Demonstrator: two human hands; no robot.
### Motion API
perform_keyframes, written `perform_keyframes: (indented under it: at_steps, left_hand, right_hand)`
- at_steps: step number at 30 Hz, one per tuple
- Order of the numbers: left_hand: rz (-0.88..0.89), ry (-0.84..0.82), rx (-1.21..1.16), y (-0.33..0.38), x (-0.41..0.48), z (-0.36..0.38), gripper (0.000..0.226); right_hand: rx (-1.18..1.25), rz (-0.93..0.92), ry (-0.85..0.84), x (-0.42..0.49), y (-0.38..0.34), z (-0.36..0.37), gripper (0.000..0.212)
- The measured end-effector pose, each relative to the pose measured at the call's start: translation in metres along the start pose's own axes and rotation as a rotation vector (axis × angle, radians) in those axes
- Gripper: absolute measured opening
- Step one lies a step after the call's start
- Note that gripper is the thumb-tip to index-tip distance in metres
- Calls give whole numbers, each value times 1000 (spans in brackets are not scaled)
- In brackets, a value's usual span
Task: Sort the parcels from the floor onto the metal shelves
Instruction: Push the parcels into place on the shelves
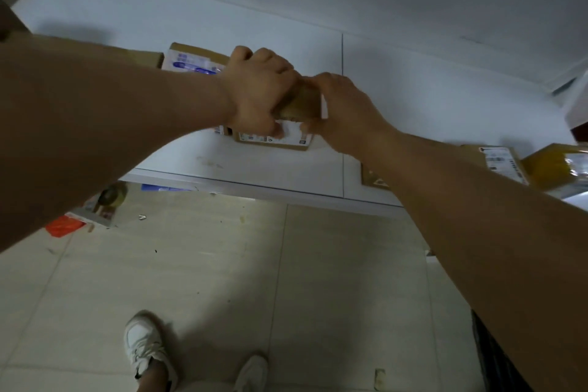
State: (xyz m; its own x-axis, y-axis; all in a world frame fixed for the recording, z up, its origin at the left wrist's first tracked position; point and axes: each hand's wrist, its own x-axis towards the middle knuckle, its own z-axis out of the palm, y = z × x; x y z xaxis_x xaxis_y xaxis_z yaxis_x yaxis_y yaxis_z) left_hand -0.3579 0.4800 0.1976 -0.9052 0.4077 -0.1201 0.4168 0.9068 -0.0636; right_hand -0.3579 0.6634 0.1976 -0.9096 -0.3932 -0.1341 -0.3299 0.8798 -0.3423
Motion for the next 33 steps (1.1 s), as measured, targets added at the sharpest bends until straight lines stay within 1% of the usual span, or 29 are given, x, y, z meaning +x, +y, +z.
perform_keyframes:
  at_steps: [2,3,5,7,8,10,12,14,15,16,18,20,21,24,26,28,33]
  left_hand:
    - [53,91,-89,28,2,-2,71]
    - [65,113,-134,44,4,-3,65]
    - [97,123,-175,79,13,-5,57]
    - [148,135,-166,112,23,-3,54]
    - [172,146,-155,127,29,-2,54]
    - [199,160,-152,150,37,2,57]
    - [205,162,-181,167,44,8,63]
    - [187,156,-188,177,51,11,66]
    - [172,165,-186,181,54,11,62]
    - [161,189,-182,184,58,12,54]
    - [147,242,-158,186,63,12,41]
    - [157,257,-143,182,64,12,40]
    - [166,256,-144,178,64,13,42]
    - [158,221,-183,167,62,14,42]
    - [122,200,-209,162,62,11,40]
    - [87,197,-200,152,63,5,39]
    - [59,218,-134,105,57,-5,33]
  right_hand:
    - [11,38,120,-21,19,-13,36]
    - [15,72,174,-31,30,-21,26]
    - [1,162,226,-52,55,-35,20]
    - [-40,253,190,-71,80,-46,20]
    - [-62,288,145,-79,91,-50,24]
    - [-109,341,29,-90,110,-54,38]
    - [-195,390,-83,-97,122,-54,56]
    - [-241,432,-113,-103,131,-49,73]
    - [-229,433,-86,-105,136,-44,75]
    - [-210,418,-42,-108,140,-39,72]
    - [-185,380,71,-111,144,-29,57]
    - [-163,386,165,-110,142,-22,45]
    - [-155,402,185,-107,139,-20,45]
    - [-234,417,136,-97,130,-17,55]
    - [-276,416,107,-89,125,-17,53]
    - [-263,412,105,-78,120,-17,50]
    - [-187,352,162,-43,91,-11,47]
